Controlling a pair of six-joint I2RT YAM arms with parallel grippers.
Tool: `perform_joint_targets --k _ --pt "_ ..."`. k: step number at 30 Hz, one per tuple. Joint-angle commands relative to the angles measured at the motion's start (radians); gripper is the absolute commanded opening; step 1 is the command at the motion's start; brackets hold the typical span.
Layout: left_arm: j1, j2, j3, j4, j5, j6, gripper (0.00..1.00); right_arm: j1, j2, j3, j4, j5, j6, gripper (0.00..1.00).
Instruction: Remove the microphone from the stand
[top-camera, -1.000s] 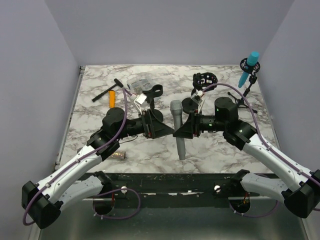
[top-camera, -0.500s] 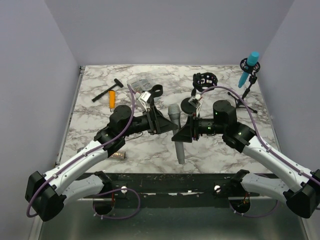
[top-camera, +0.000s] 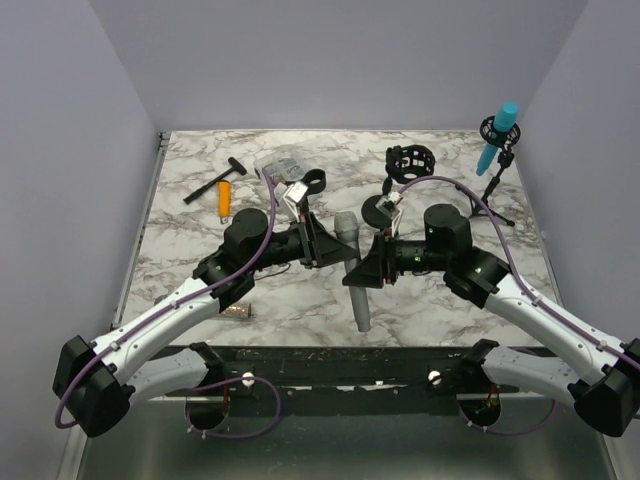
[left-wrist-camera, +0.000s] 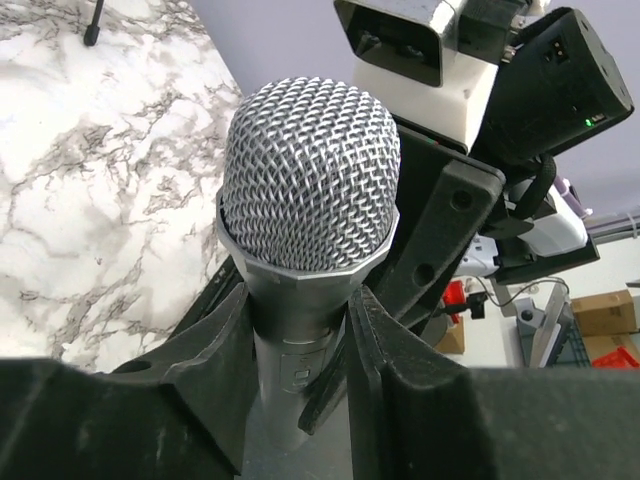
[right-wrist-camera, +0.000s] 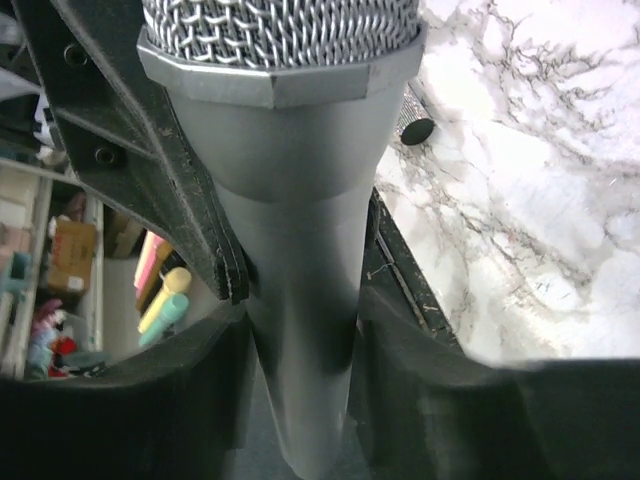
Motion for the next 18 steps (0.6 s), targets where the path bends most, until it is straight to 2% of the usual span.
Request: perform_joint_targets --k 1,2,3,4,7,9,14,18 --pt "0.000 -0.037 0.043 -0.051 -0.055 0.042 0.00 0.017 -0.038 -0.001 0.004 0.082 -0.035 0.69" --pt "0.003 -0.046 0.047 -0.079 -0.064 0.043 0.00 0.017 -0.047 0.006 -0.019 0.113 -0.042 0.87" --pt "0.008 -0.056 0.048 -0.100 -0.066 0.039 0.00 0.017 -0.056 0.017 -0.043 0.146 -0.047 0.96" --pt "0.012 -0.068 0.046 -0.113 -0.067 0.035 0.00 0.017 -0.064 0.034 -0.071 0.174 -0.053 1.00" --pt "0.022 -0.127 0.035 -0.186 -0.103 0.043 0.00 0.017 -0.102 0.063 -0.139 0.264 -0.061 1.00" --pt "0.033 -0.183 0.033 -0.304 -0.179 0.061 0.00 0.017 -0.133 0.071 -0.186 0.388 -0.062 1.00" --pt "0.089 -0.304 0.070 -0.723 -0.494 -0.008 0.00 0.017 -0.176 0.103 -0.335 0.670 -0.037 1.00" --pt "0.187 -0.402 0.044 -0.882 -0.668 -0.004 0.00 0.017 -0.206 0.090 -0.365 0.735 -0.043 1.00"
